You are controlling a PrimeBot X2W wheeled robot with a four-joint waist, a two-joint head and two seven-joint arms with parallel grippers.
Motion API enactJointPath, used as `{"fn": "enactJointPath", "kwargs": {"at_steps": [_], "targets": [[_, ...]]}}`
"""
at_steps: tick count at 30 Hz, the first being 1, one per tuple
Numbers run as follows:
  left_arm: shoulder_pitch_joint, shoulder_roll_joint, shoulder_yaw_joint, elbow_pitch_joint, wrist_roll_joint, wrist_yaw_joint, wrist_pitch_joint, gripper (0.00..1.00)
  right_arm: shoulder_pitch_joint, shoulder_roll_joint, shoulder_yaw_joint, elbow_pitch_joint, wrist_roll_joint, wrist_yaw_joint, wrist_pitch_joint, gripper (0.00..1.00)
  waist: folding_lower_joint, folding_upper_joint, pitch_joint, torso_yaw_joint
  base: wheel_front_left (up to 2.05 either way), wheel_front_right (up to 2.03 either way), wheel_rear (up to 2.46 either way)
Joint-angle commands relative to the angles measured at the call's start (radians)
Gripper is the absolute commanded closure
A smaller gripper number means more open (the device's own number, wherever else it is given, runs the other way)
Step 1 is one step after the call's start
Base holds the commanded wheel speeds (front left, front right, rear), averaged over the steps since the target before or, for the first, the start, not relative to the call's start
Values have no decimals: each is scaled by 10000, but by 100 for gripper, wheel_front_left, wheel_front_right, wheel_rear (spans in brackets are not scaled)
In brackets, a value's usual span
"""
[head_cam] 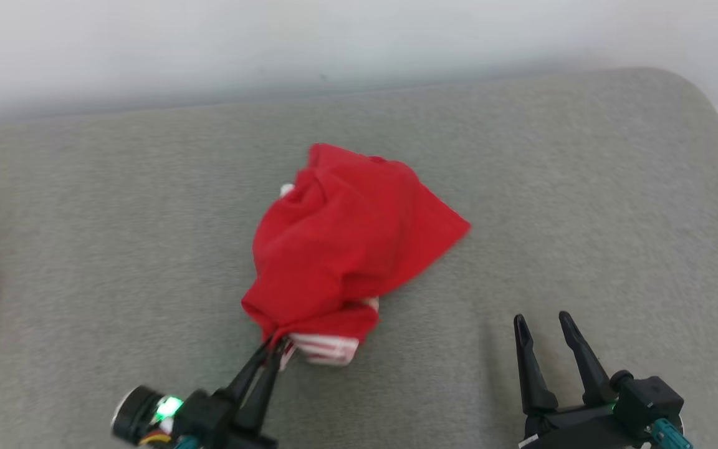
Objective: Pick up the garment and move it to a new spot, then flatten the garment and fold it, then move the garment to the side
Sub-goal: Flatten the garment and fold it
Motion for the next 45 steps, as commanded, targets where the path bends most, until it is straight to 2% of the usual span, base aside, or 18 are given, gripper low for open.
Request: {"fn": "enactJointPath", "kwargs": {"at_steps": [1, 4, 9, 13, 17, 19, 22, 30, 36, 45], "targets": [[403, 179, 115, -301, 12, -3, -20, 100, 146, -9, -23, 14, -33, -22, -19, 0, 0, -1, -481, 750, 0, 0, 0], [1193, 681, 661, -756, -65, 162, -20, 100, 232, -7, -21, 57, -9, -22, -19, 0, 0, -1, -599, 991, 0, 0, 0], [2085, 1377, 1400, -845, -74, 374, -20, 100, 242, -7, 68, 69, 6, -22, -19, 0, 0, -1, -637, 972, 0, 0, 0], [2567, 1546, 1889, -836, -234, 584, -20, 100, 302, -7, -4, 115, -71, -22, -18, 0, 0, -1, -653, 845, 0, 0, 0], [2754, 1453, 1965, -535, -372, 527, -20, 100, 384, -6, -46, 182, -145, -22, -19, 0, 0, -1, -740, 730, 0, 0, 0], [2704, 1322, 1998, -536, -434, 514, -20, 0, 456, -7, -69, 201, -150, -22, -19, 0, 0, -1, -795, 705, 0, 0, 0], [2678, 1028, 2097, -893, -560, 421, -20, 0, 480, -6, -149, 192, -171, -22, -19, 0, 0, -1, -862, 743, 0, 0, 0], [2774, 941, 2708, -1867, -463, 358, -20, 0, 570, -7, -141, 188, -197, -22, -19, 0, 0, -1, -983, 999, 0, 0, 0], [2944, 553, 3207, -2288, -655, 337, -20, 0, 562, -7, -101, 173, -196, -22, -19, 0, 0, -1, -1009, 1088, 0, 0, 0], [3336, -56, 2418, -1653, -729, 113, -20, 0, 578, -7, -131, 176, -222, -22, -19, 0, 0, -1, -1003, 1072, 0, 0, 0]]}}
